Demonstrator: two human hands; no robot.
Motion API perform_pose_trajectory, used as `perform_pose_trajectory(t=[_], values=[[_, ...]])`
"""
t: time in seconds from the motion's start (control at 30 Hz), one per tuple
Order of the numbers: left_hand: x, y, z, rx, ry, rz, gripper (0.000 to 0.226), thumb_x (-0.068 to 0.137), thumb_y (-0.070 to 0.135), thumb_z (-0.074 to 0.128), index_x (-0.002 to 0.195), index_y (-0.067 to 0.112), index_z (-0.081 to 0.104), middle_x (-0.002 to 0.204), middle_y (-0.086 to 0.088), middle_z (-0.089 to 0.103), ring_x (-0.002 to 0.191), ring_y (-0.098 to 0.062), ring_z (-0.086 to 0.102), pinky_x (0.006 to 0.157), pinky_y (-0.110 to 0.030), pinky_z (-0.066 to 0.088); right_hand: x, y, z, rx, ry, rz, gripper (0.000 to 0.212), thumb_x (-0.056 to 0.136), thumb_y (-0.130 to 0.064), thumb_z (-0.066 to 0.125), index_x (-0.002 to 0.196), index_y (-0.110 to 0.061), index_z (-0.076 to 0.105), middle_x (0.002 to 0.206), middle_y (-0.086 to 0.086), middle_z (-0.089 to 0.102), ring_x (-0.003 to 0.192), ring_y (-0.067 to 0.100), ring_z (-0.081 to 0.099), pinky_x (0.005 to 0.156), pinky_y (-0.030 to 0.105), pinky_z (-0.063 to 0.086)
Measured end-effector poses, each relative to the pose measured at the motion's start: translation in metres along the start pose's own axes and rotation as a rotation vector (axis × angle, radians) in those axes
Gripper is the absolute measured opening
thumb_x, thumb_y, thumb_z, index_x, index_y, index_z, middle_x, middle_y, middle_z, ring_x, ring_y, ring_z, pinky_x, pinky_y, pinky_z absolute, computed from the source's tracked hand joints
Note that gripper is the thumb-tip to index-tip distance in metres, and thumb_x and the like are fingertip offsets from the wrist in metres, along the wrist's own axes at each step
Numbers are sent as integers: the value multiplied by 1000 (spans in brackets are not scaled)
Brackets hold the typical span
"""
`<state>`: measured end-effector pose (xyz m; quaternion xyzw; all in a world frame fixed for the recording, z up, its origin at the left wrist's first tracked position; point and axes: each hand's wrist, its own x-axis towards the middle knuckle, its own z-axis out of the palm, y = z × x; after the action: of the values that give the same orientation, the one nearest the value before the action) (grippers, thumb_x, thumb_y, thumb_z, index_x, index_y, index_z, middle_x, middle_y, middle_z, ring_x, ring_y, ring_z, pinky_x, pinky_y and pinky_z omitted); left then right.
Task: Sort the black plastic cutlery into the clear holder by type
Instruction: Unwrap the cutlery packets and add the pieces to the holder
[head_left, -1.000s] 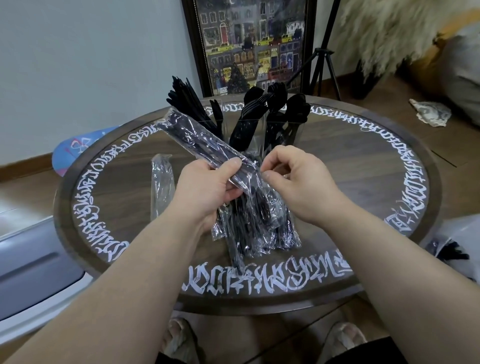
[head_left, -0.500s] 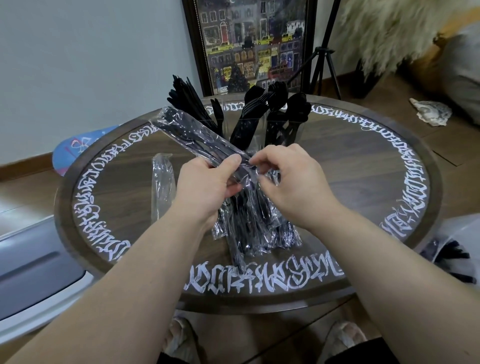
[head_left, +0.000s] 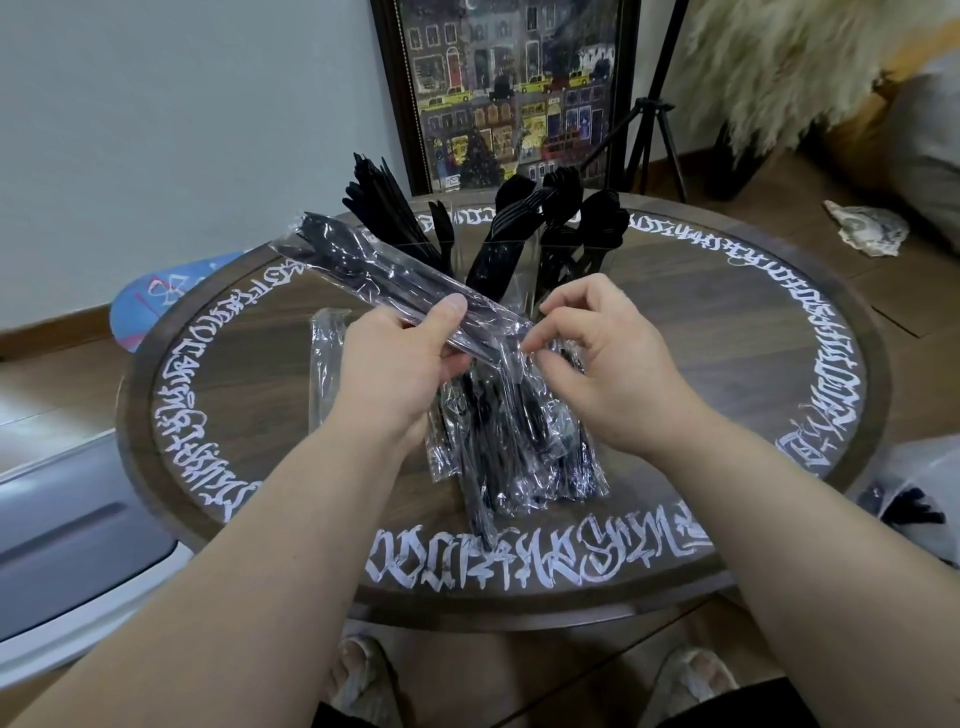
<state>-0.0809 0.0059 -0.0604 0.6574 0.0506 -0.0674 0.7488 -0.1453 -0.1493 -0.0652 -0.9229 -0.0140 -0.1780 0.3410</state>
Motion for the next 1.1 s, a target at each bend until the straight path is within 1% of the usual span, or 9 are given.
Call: perform_pose_trajectory(t=[0.13,0.23,0.33,0.43,0.53,0.63,0.73,0.97,1.1], values=[[-2,-3,1,127,63,39,24,83,23,73,71,12,55,63,3,63,57,-12,56,55,-24,46,0,-3,2,57,-7,108,8,86,-28,65,82,-28,72,104,-12,50,94,0,49,82,19,36],[1,-4,-2,174,120,66,35,75,35,78,77,10,54,74,-9,56,67,-18,46,66,-35,43,6,-9,-1,290,214,229,20,82,-24,70,68,-37,66,96,-9,60,85,3,57,80,22,45],[3,-4,-4,238,158,109,33,75,35,77,78,9,58,73,-11,55,66,-20,45,66,-37,45,9,-18,-11,495,387,270,19,81,-19,68,66,-30,64,76,-5,65,70,10,58,68,31,49],[0,-7,-1,276,116,164,39,78,31,76,76,-6,64,68,-11,58,62,-19,48,64,-36,46,7,-30,-5,514,193,314,20,84,-11,65,68,-23,67,59,-6,63,59,12,59,64,36,55],[-3,-7,4,219,87,146,44,72,34,78,80,-7,63,68,-7,61,61,-17,52,64,-36,47,5,-24,12,406,31,460,24,84,-6,60,68,-22,66,60,-2,65,62,21,62,69,48,58],[-5,-5,6,123,49,90,21,79,21,77,71,11,61,61,6,64,53,-7,58,55,-25,47,5,-15,14,511,19,564,27,83,1,58,68,-20,67,60,2,63,61,21,57,66,44,55],[-9,-5,9,74,-7,70,16,79,16,76,72,12,62,66,3,67,58,-8,60,52,-19,47,6,-14,12,653,33,595,25,86,3,59,71,-15,68,62,4,63,60,16,57,60,31,49],[-11,-7,13,67,-44,74,19,79,15,76,64,16,65,63,5,69,62,-9,64,57,-22,51,7,-16,10,914,59,658,14,89,-3,61,80,-12,67,74,6,65,60,14,60,60,25,50],[-12,-7,14,3,-49,33,14,80,13,75,71,12,65,71,-2,72,69,-16,69,59,-24,53,7,-17,10,1022,56,698,9,88,-8,63,82,-13,68,75,4,67,59,11,60,58,23,47]])
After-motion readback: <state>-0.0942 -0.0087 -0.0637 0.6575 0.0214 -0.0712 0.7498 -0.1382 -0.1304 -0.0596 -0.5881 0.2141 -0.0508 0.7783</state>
